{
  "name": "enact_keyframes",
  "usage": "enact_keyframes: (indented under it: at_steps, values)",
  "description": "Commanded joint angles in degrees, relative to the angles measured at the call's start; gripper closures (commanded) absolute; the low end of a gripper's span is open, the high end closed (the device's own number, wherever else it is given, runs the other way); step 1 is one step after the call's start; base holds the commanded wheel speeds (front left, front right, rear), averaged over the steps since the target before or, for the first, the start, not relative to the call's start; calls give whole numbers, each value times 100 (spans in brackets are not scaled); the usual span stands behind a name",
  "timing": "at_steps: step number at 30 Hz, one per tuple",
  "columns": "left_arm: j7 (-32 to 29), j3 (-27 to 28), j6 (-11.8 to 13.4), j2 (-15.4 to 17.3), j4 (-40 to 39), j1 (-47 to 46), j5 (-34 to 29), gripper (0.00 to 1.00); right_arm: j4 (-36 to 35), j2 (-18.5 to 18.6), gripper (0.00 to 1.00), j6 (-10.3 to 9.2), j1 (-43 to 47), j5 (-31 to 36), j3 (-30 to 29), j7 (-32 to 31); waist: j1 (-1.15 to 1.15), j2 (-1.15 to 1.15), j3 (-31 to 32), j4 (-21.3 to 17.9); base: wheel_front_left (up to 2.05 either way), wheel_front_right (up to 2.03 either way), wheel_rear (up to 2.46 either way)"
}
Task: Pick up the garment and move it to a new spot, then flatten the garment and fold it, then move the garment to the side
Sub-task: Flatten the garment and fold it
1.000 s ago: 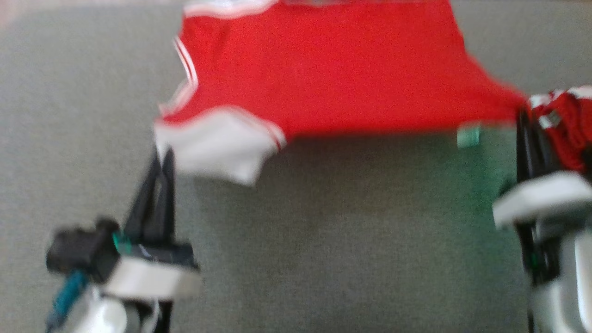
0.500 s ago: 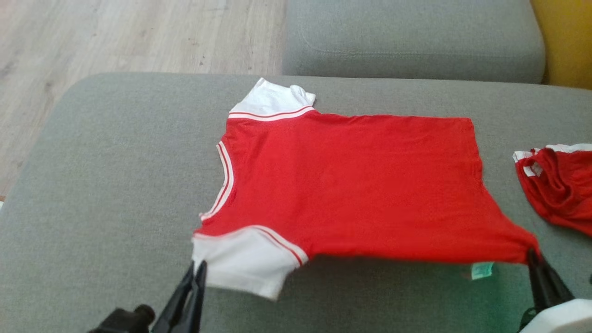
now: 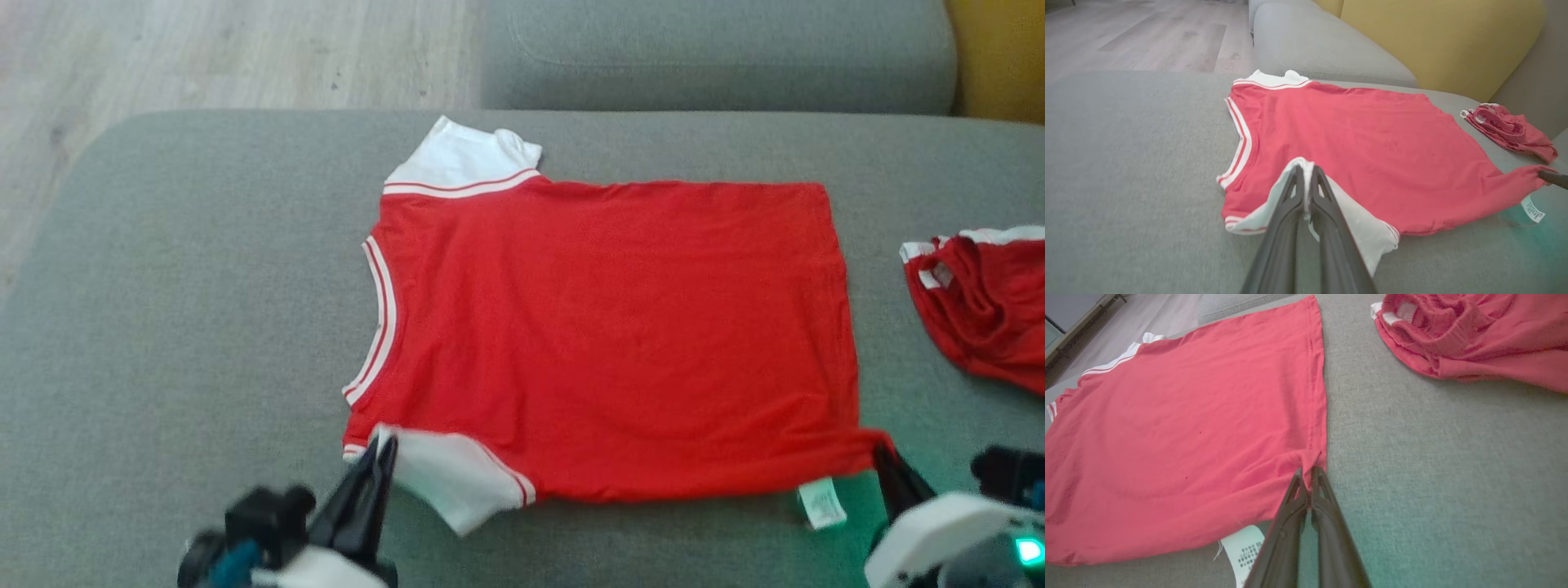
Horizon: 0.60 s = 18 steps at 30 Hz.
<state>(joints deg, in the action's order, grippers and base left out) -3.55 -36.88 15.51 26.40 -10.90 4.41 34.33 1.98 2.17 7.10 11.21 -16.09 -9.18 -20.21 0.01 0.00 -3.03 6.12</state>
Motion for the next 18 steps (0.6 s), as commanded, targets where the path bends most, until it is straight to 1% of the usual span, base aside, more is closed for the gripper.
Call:
enact_keyframes:
  at_steps: [1,6,12,14,18]
  values:
    - [88,266,-73,43,-88,-531,-5,100,-138,71,100,39,-413,-39,157,-13,-1,0,-77,-45,0,0,0]
    - [89,355,-328,17,307,-1319,-101,100,120,71,100,39,-993,-91,99,-86,-1,0,-248,-114,0,0,0]
    - [166,437,-550,-196,987,-2158,-114,100,575,71,100,39,-1708,-34,-7,13,-1,0,-508,-177,0,0,0]
    - [321,436,-610,-329,1307,-2454,-176,100,813,71,100,39,-1962,21,-37,104,-1,0,-650,-193,0,0,0]
    - [619,415,-650,-488,1700,-2755,-312,100,1071,71,100,39,-2247,161,-80,279,-1,0,-810,-221,0,0,0]
